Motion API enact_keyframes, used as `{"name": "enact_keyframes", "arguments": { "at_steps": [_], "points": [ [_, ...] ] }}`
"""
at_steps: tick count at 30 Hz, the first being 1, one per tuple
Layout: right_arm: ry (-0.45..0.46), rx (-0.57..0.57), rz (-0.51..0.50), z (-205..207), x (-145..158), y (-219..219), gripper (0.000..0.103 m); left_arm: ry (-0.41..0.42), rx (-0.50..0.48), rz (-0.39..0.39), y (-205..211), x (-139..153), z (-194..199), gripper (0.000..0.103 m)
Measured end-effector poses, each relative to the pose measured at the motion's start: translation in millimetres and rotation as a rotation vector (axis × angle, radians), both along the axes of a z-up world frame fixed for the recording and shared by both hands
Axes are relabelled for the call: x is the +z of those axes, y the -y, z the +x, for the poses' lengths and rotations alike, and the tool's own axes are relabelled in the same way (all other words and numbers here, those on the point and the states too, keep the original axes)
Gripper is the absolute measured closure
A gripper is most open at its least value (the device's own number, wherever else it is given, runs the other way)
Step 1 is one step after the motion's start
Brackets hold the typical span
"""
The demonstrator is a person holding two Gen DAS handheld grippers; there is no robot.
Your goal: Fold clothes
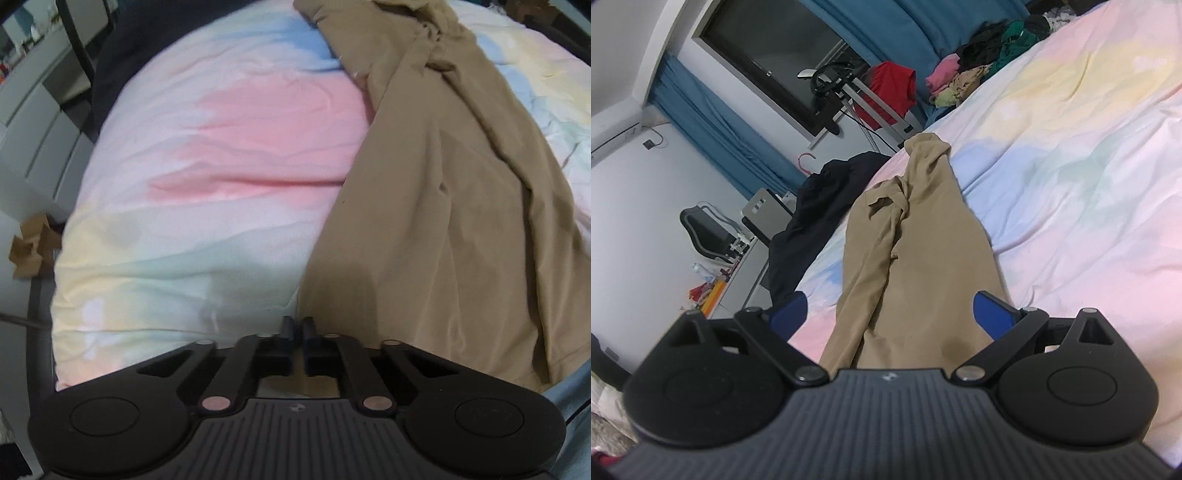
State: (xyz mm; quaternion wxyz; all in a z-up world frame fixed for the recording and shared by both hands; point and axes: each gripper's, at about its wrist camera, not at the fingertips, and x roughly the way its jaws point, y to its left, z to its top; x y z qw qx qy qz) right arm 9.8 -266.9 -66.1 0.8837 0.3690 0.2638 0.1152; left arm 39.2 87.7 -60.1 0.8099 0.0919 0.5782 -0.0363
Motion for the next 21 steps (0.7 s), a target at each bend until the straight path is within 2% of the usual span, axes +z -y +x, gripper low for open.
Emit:
{"name": "enact_keyframes", "arguments": {
  "at_steps": [5, 9, 14, 16, 21],
  "points": [
    [-0.003, -0.005, 0.021, -1, -1, 4, 0.005, 0.097, -0.101, 0.036, 20, 18, -24, 0.102],
    [-0.002, -0.014, 0.03, -2, 0, 6, 0.005, 0.203, -0.223, 0.053, 46, 38, -50, 0.102],
    [-0.008, -0.036, 0.026, -3, 0, 9, 0.005, 0.257, -0.396, -0.057, 96, 62, -83, 0.103],
    [-0.014, -0.048, 0.023, -4, -1, 10, 0.005, 0.222, -0.428, -0.122, 115, 64, -88, 0.103],
    [-0.044, -0.09, -0.016, -6, -4, 13, 0.005, 0.167, -0.452, -0.219, 147, 40, -77, 0.102]
  ]
}}
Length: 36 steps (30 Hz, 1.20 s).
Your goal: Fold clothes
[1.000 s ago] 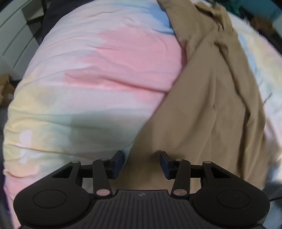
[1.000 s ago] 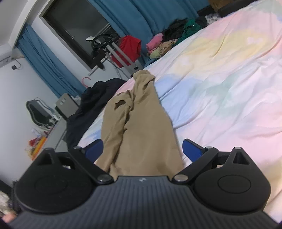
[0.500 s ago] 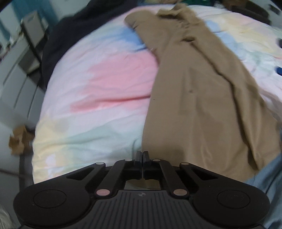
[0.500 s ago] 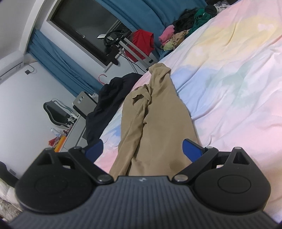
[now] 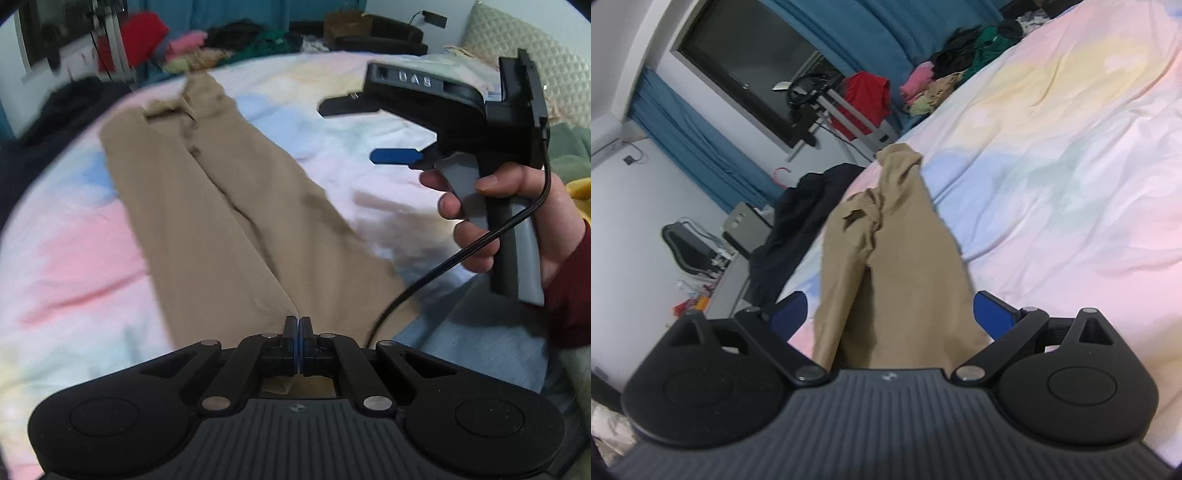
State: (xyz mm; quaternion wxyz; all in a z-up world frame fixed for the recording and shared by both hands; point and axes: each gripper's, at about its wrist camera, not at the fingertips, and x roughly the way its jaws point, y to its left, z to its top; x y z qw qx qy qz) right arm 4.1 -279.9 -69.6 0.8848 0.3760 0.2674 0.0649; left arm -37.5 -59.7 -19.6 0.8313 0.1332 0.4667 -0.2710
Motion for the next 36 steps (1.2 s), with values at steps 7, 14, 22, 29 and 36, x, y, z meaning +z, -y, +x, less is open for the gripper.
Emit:
{"name": "enact_keyframes", "arguments": {
  "at_steps": [7, 14, 22, 29, 36],
  "points": [
    [-0.109, 0.006, 0.009, 0, -16, 8, 0.005, -0.233, 0.065, -0.153, -8, -45, 26, 0.076],
    [-0.308, -0.024, 0.167, -23, -56, 32, 0.005, -0.27, 0.313, -0.293, -81, -51, 55, 0.041],
    [-0.416, 0.102, 0.178, -15, -71, 13, 0.022, -0.407, 0.574, -0.359, -128, -86, 87, 0.029],
    [-0.445, 0.177, 0.166, -25, -68, 3, 0.034, -0.532, 0.602, -0.374, -131, -105, 93, 0.03],
    [-0.488, 0.258, 0.076, -34, -61, -12, 0.042, -0.576, 0.489, -0.229, -108, -109, 84, 0.046]
  ]
}}
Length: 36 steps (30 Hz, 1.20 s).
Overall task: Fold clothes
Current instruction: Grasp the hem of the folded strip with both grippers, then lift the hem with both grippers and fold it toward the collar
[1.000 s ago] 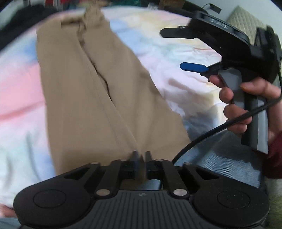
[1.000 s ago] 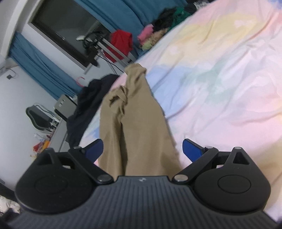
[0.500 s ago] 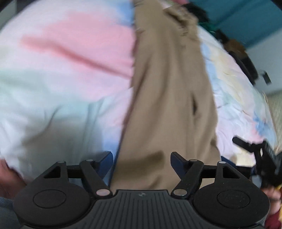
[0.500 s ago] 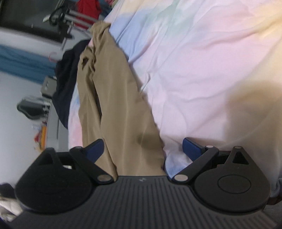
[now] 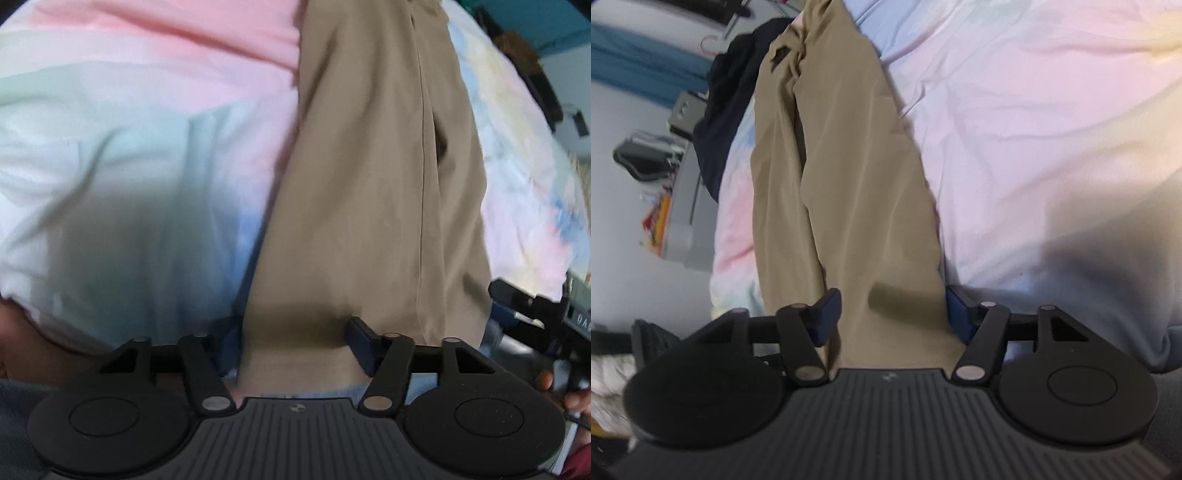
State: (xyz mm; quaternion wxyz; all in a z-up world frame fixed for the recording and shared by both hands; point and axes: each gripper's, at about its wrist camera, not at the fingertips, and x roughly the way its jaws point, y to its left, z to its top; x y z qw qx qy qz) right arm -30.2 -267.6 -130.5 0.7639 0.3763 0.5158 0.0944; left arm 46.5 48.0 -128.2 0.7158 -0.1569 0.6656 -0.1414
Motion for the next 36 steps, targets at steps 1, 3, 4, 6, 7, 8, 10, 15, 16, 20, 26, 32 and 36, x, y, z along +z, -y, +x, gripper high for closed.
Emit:
{"name": "enact_keyframes", "arguments": {
  "at_steps": [1, 3, 4, 6, 7, 8, 10, 15, 16, 20, 26, 32, 36],
  "points": [
    [-0.002, 0.012, -0.008, -1, 1, -2, 0.042, -0.001, -0.006, 0.005, 1, 1, -1, 0.052],
    [-0.017, 0.045, -0.016, -4, 2, -5, 0.047, -0.006, -0.022, 0.005, 3, 2, -3, 0.058],
    [-0.024, 0.063, -0.026, -5, 3, -6, 0.049, -0.009, -0.031, 0.004, 4, 2, -4, 0.063],
    [-0.022, 0.097, -0.055, -9, 8, -10, 0.05, 0.002, -0.065, 0.006, 9, 5, -8, 0.064],
    [-0.022, 0.112, -0.058, -10, 10, -11, 0.05, -0.001, -0.089, -0.001, 12, 5, -9, 0.064],
    [-0.025, 0.125, -0.061, -10, 11, -13, 0.05, -0.007, -0.1, -0.004, 14, 6, -10, 0.064],
    [-0.038, 0.146, -0.088, -8, 11, -16, 0.05, -0.003, -0.106, -0.003, 16, 7, -10, 0.064],
    [-0.091, 0.218, -0.191, 4, 1, -32, 0.05, 0.033, -0.079, -0.001, 16, 11, -9, 0.072],
    [-0.097, 0.243, -0.213, 5, 1, -36, 0.05, 0.047, -0.077, 0.0, 16, 13, -9, 0.079],
    [-0.105, 0.284, -0.19, 2, 1, -38, 0.05, 0.095, -0.06, -0.02, 15, 19, -11, 0.093],
    [-0.029, 0.289, -0.163, -10, 16, -34, 0.091, 0.191, -0.019, -0.088, 7, 38, -15, 0.096],
    [0.157, 0.203, -0.056, -25, 64, -14, 0.091, 0.355, 0.051, -0.213, -14, 91, -21, 0.096],
    [0.298, 0.139, -0.015, -20, 117, 0, 0.092, 0.479, 0.115, -0.319, -16, 158, -17, 0.096]
  ]
}}
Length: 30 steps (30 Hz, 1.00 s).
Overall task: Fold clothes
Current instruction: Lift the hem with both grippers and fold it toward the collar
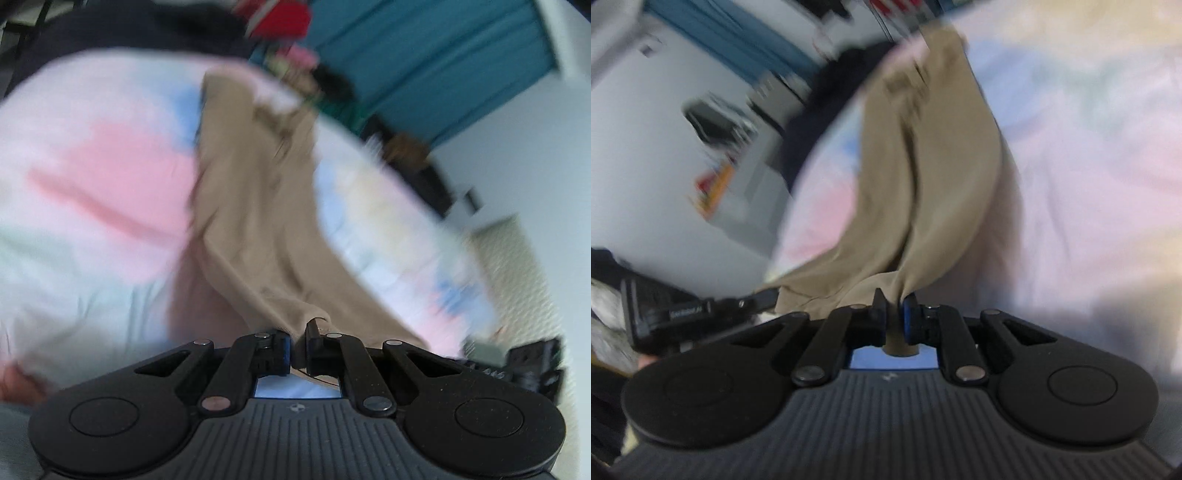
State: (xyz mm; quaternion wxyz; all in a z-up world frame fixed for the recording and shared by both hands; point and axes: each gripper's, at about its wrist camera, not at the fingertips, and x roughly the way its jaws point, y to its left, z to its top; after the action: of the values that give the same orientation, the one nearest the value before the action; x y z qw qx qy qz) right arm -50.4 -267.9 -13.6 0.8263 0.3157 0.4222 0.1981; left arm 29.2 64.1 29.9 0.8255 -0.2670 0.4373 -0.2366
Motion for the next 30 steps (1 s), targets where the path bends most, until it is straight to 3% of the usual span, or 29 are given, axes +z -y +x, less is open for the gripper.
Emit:
{"name": "enact_keyframes", "arguments": {
  "at_steps": [5, 9, 11, 17, 23, 26, 30],
  "points": [
    [0.152, -0.04, 0.045, 1, 62, 12, 0.092, 0.123, 0.056, -0.055, -12, 56, -13, 0.096],
    [0.207, -0.037, 0.043, -13, 85, 11, 0.092, 0.148, 0.069, -0.102, -22, 76, -38, 0.097],
    [0.202, -0.029, 0.019, -23, 86, 6, 0.092, 0.147, 0.069, -0.124, -43, 67, -63, 0.097],
    [0.162, 0.015, -0.027, -55, 67, -11, 0.093, 0.13, 0.066, -0.081, -52, 42, -111, 0.097],
    [0.119, 0.028, 0.013, -96, 39, -17, 0.093, 0.079, 0.043, -0.015, -69, 9, -170, 0.097],
    [0.107, 0.015, 0.047, -100, 27, -16, 0.093, 0.056, 0.042, -0.008, -68, -3, -166, 0.097],
    [0.093, -0.035, 0.083, -72, 18, -12, 0.093, 0.055, 0.051, 0.004, -62, -5, -128, 0.097]
  ]
}}
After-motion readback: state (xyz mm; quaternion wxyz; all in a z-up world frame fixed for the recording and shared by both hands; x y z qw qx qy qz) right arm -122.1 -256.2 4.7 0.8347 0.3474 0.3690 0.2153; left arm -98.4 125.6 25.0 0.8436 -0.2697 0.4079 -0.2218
